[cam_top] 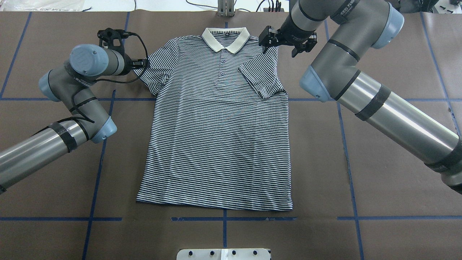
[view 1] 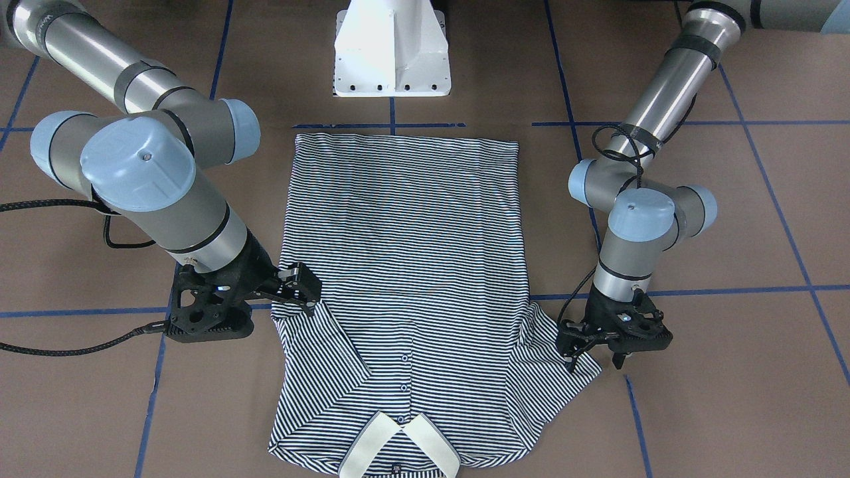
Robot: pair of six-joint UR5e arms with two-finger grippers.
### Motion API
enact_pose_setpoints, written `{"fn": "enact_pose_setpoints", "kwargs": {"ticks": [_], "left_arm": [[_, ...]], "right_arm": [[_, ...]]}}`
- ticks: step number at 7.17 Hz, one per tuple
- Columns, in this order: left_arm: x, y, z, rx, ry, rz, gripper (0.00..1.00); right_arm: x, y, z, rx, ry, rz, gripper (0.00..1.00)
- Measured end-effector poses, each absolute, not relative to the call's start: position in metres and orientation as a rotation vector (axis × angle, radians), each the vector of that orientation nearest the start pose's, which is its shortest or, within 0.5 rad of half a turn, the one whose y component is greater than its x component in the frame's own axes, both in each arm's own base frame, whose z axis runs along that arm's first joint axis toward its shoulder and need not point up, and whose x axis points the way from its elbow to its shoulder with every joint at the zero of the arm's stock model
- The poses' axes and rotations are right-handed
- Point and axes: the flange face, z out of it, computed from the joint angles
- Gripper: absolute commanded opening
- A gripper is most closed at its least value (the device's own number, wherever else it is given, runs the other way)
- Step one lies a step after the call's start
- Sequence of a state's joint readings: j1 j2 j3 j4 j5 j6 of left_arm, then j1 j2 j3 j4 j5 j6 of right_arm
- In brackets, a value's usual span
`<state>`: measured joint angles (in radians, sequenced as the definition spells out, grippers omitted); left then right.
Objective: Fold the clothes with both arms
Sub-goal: 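Reach the left gripper to the sleeve nearest it while the right gripper holds position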
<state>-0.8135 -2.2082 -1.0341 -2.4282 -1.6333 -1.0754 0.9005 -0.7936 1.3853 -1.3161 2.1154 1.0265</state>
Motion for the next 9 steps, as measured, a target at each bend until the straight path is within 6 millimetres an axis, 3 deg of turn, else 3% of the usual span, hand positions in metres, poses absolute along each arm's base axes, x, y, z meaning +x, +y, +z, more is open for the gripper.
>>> {"fn": "enact_pose_setpoints", "kwargs": {"ticks": [5, 6, 9], "left_arm": [[0.445, -0.660, 0.436, 0.543, 0.800, -0.267, 0.07], [0.445, -0.661, 0.433, 0.545, 0.802, -0.267, 0.00], [0.447, -0.668, 0.412, 0.550, 0.810, -0.263, 0.00]], "right_arm": [[-0.404, -0.641, 0.230, 0.165, -0.953, 0.089, 1.00], [-0.404, -0.642, 0.230, 0.166, -0.953, 0.089, 1.00], [-0.404, -0.642, 0.232, 0.164, -0.951, 0.088, 1.00]]}}
